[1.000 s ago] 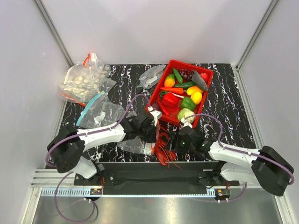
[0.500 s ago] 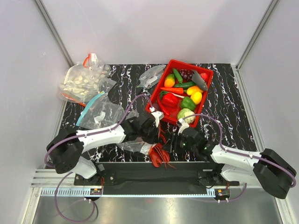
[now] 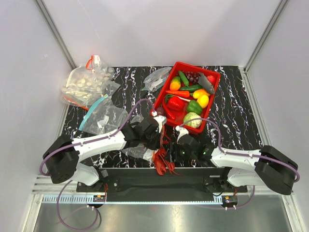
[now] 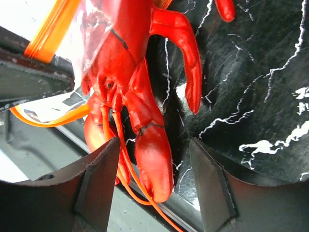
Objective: Place the food in the zip-top bag and seal the zipper
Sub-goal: Place the fake lobster in the zipper food storage bag.
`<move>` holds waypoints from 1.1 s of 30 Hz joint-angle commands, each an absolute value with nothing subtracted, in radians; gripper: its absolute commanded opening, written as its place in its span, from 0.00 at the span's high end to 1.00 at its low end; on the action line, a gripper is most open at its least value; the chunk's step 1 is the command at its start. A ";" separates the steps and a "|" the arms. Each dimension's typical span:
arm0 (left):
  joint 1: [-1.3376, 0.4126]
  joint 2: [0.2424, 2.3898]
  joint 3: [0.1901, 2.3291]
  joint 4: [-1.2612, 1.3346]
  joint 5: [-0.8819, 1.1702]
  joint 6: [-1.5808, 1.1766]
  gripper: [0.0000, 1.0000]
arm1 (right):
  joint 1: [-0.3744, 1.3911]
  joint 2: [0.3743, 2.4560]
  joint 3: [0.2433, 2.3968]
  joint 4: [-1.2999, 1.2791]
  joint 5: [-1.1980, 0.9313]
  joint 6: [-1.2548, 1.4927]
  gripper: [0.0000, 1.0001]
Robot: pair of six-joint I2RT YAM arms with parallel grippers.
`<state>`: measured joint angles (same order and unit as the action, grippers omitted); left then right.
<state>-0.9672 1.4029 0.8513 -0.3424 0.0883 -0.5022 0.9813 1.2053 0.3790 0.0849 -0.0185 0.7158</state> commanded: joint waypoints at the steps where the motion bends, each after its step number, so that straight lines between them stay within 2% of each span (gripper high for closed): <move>1: -0.973 1.385 0.879 -0.364 0.025 -0.480 1.00 | 1.041 1.247 0.445 -0.038 0.150 0.695 0.34; 5: -0.982 1.385 0.874 -0.362 0.020 -0.485 1.00 | 1.135 1.339 0.518 -0.109 0.276 0.703 0.40; 9: -1.000 1.385 0.890 -0.382 0.008 -0.486 1.00 | 1.158 1.462 0.572 -0.094 0.321 0.693 0.65; 10: -1.005 1.385 0.894 -0.393 0.003 -0.483 1.00 | 1.158 1.466 0.575 -0.080 0.333 0.695 0.76; 14: -1.043 1.364 0.940 -0.481 -0.063 -0.477 1.00 | 1.164 1.408 0.540 -0.011 0.353 0.677 0.94; 20: -1.075 1.292 1.021 -0.604 -0.109 -0.469 1.00 | 1.163 1.189 0.495 0.069 0.327 0.566 1.00; 25: -1.103 1.272 1.075 -0.660 -0.045 -0.451 1.00 | 1.164 1.040 0.456 0.113 0.244 0.512 1.00; 33: -1.126 1.102 1.049 -0.600 -0.005 -0.457 1.00 | 1.164 0.907 0.520 0.000 0.154 0.505 1.00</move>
<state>-1.1187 1.2064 1.0275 -0.6579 -0.0547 -0.4633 1.1687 0.9298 0.4660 0.0216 0.1883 0.5434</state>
